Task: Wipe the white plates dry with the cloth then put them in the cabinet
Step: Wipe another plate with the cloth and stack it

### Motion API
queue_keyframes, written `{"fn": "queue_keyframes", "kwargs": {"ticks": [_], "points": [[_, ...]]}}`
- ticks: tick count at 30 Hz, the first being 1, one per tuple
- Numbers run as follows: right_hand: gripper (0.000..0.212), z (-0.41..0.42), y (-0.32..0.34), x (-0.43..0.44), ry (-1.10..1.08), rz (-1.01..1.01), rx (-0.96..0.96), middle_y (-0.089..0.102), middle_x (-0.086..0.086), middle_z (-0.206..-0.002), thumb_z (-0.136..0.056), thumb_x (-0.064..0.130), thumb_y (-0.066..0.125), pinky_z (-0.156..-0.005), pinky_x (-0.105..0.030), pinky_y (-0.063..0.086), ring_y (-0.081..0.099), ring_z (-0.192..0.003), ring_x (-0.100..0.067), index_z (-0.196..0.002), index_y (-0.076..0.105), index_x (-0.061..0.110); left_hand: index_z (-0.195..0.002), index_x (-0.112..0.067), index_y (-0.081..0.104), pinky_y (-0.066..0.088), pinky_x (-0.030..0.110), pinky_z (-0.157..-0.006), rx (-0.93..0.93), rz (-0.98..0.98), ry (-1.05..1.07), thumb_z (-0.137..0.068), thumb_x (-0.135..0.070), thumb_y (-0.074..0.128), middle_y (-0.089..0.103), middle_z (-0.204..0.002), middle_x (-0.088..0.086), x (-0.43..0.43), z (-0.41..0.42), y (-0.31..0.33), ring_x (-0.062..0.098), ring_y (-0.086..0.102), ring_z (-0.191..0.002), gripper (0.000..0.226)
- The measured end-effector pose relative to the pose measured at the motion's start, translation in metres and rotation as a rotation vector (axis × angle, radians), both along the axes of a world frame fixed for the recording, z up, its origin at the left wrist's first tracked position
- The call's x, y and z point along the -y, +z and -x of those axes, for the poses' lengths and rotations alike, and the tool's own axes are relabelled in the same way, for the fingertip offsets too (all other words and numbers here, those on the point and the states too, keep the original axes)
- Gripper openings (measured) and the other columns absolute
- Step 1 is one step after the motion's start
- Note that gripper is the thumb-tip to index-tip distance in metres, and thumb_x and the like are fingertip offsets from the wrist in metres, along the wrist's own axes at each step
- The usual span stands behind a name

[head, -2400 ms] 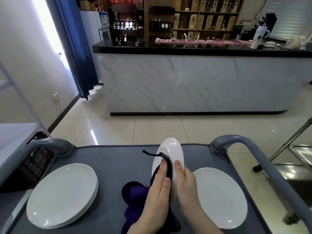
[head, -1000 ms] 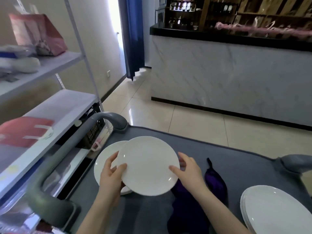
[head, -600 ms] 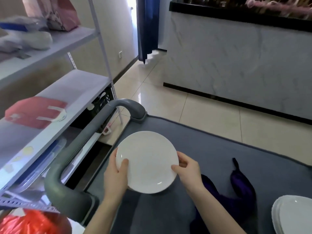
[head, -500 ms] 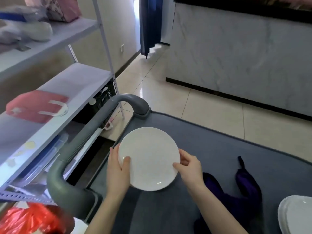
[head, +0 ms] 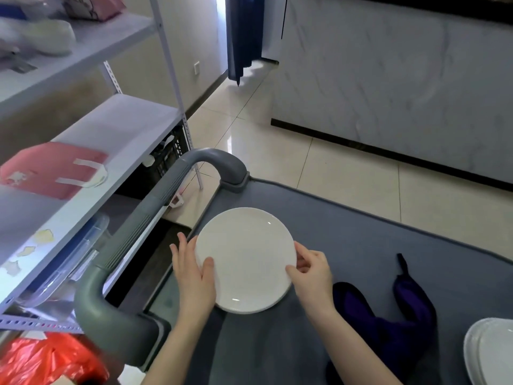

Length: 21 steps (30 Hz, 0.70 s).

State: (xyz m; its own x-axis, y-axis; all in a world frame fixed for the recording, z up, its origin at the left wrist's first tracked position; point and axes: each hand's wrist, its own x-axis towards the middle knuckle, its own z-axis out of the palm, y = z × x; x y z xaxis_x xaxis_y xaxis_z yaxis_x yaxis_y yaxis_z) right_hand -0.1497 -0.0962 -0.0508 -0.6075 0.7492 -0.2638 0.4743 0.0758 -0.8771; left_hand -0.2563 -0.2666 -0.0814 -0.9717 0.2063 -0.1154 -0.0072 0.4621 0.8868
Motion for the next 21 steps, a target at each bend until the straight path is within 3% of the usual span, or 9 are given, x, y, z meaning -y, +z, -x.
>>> {"fn": "queue_keyframes", "kwargs": {"ticks": [5, 9, 11, 13, 16, 18, 21], "points": [[0.052, -0.001, -0.003, -0.003, 0.029, 0.000, 0.014, 0.049, 0.004, -0.105, -0.084, -0.001, 0.060, -0.070, -0.002, 0.043, 0.060, -0.089, -0.009, -0.128, 0.064, 0.028, -0.154, -0.013, 0.024, 0.002, 0.032, -0.120, -0.031, 0.066, -0.005, -0.101, -0.008, 0.042, 0.011, -0.165, -0.005, -0.001, -0.002, 0.004, 0.011, -0.005, -0.151, 0.056], [0.046, -0.009, 0.002, -0.011, 0.112, -0.003, 0.031, 0.051, 0.001, -0.110, -0.088, 0.009, 0.065, -0.071, -0.005, 0.041, 0.058, -0.087, -0.004, -0.129, 0.062, 0.028, -0.155, -0.010, 0.021, 0.004, 0.036, -0.122, -0.035, 0.155, 0.020, -0.102, -0.014, 0.045, 0.016, -0.164, 0.002, -0.002, -0.006, 0.015, 0.018, 0.000, -0.152, 0.059], [0.039, -0.020, 0.007, -0.020, 0.111, -0.021, 0.000, 0.056, 0.002, -0.108, -0.089, 0.010, 0.067, -0.072, -0.005, 0.041, 0.058, -0.085, 0.000, -0.125, 0.064, 0.024, -0.151, -0.011, 0.033, 0.013, 0.045, -0.122, -0.098, 0.146, 0.062, -0.099, -0.014, 0.050, 0.028, -0.159, 0.006, -0.005, -0.013, 0.024, 0.024, 0.012, -0.150, 0.055], [0.030, -0.038, 0.014, -0.030, 0.102, -0.054, -0.031, 0.063, 0.003, -0.105, -0.090, 0.009, 0.066, -0.072, -0.004, 0.043, 0.060, -0.084, 0.001, -0.117, 0.068, 0.022, -0.138, -0.016, 0.050, 0.031, 0.049, -0.114, -0.218, 0.068, 0.098, -0.096, -0.011, 0.054, 0.047, -0.143, 0.003, -0.015, -0.027, 0.034, 0.025, 0.036, -0.138, 0.043], [0.021, -0.075, 0.025, -0.051, 0.065, -0.092, -0.060, 0.071, 0.007, -0.101, -0.091, 0.011, 0.067, -0.077, -0.008, 0.047, 0.064, -0.088, -0.001, -0.109, 0.073, 0.020, -0.110, -0.030, 0.062, 0.048, 0.030, -0.092, -0.260, -0.095, 0.001, -0.094, -0.006, 0.055, 0.062, -0.115, -0.011, -0.045, -0.058, 0.051, 0.012, 0.059, -0.109, 0.030], [0.020, -0.106, 0.031, -0.067, 0.023, -0.124, -0.068, 0.073, 0.010, -0.097, -0.091, 0.012, 0.067, -0.079, -0.011, 0.049, 0.066, -0.088, 0.000, -0.108, 0.074, 0.022, -0.099, -0.033, 0.062, 0.048, 0.014, -0.078, -0.214, -0.148, -0.132, -0.094, -0.004, 0.055, 0.070, -0.095, -0.016, -0.069, -0.081, 0.058, 0.004, 0.066, -0.092, 0.031], [0.020, -0.159, 0.040, -0.093, -0.059, -0.221, -0.062, 0.072, 0.012, -0.095, -0.091, 0.010, 0.067, -0.074, -0.005, 0.045, 0.063, -0.086, 0.007, -0.105, 0.074, 0.023, -0.095, -0.029, 0.064, 0.047, 0.009, -0.068, -0.115, -0.168, -0.313, -0.094, -0.003, 0.055, 0.071, -0.083, -0.018, -0.108, -0.121, 0.062, 0.002, 0.068, -0.076, 0.028]]}}
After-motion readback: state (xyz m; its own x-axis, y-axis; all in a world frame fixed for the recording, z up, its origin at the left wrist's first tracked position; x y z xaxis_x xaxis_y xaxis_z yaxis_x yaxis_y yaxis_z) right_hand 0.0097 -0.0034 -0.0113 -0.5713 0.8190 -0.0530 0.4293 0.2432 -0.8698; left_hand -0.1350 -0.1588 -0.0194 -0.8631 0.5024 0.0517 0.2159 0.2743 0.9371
